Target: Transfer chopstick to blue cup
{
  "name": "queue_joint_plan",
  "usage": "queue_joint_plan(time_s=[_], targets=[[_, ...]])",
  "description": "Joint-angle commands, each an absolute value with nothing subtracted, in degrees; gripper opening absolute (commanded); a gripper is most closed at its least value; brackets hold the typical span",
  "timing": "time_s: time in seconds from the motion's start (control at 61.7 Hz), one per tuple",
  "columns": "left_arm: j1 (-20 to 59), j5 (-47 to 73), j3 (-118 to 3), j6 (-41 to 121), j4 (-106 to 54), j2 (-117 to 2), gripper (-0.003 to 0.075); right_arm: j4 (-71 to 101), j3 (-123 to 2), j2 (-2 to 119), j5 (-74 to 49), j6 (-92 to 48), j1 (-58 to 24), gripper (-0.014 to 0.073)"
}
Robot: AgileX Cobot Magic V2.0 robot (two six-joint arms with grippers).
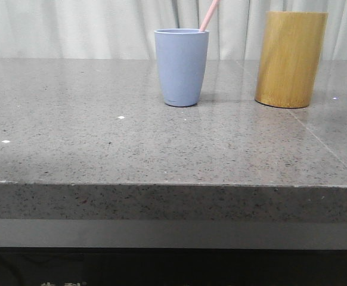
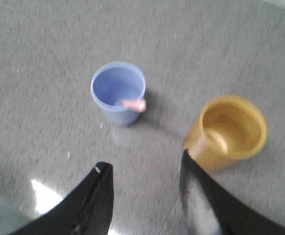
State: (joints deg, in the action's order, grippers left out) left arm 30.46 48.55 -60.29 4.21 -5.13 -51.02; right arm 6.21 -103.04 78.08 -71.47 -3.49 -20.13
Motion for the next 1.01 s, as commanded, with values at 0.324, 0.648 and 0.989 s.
queue_joint_plan(time_s=[0.324,0.648,0.989], targets=[[30.4,44.6,-61.8,4.1,-5.9,-50.6,0.0312,5.8,-64.6,46.5,-47.2,-2.8,-20.0,0.0352],[30.4,44.6,-61.8,4.1,-5.9,-50.6,0.0312,5.4,-48.7,29.7,-45.7,-2.8,-20.0,0.0352],[30.4,44.6,-61.8,4.1,-5.9,-50.6,0.0045,4.4,-47.5,27.1,-46.0,-2.8,-20.0,0.0092]])
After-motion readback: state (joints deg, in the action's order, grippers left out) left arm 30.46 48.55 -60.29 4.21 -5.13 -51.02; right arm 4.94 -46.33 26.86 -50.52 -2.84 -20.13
